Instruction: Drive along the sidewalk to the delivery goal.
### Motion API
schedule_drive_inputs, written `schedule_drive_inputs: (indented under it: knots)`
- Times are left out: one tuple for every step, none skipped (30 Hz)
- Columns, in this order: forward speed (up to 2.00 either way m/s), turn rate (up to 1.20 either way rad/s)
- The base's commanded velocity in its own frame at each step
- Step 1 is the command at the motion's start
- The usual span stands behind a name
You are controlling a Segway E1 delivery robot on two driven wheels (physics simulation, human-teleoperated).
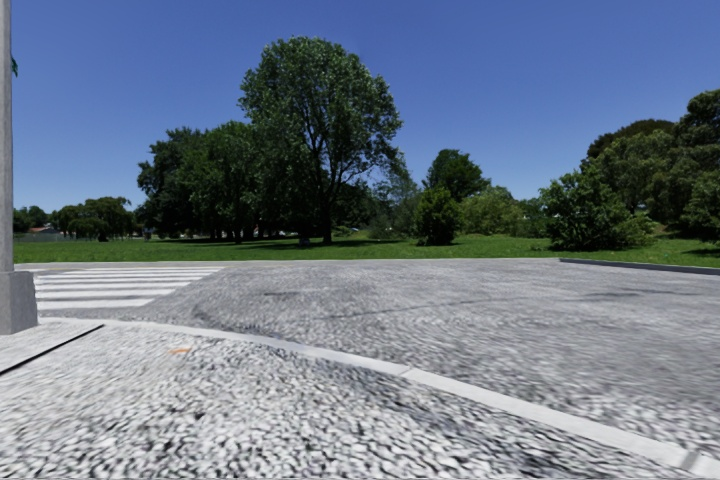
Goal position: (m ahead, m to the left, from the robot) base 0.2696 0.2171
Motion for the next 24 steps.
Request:
schedule_drive_inputs:
  knots:
    - [0.0,0.0]
    - [0.0,0.0]
    - [0.0,0.0]
    - [0.0,0.0]
    - [0.0,0.0]
    - [0.0,0.0]
    - [0.0,0.0]
    - [0.0,0.0]
    - [0.0,0.0]
    - [0.0,0.0]
    - [0.0,0.0]
    - [0.0,0.0]
    - [0.0,0.0]
    - [0.0,0.0]
    - [0.0,0.0]
    - [0.0,0.0]
    - [0.0,0.0]
    - [0.0,0.0]
    - [0.0,0.0]
    - [0.0,0.0]
    - [0.0,0.0]
    - [0.0,0.0]
    - [0.0,0.0]
    - [0.0,0.0]
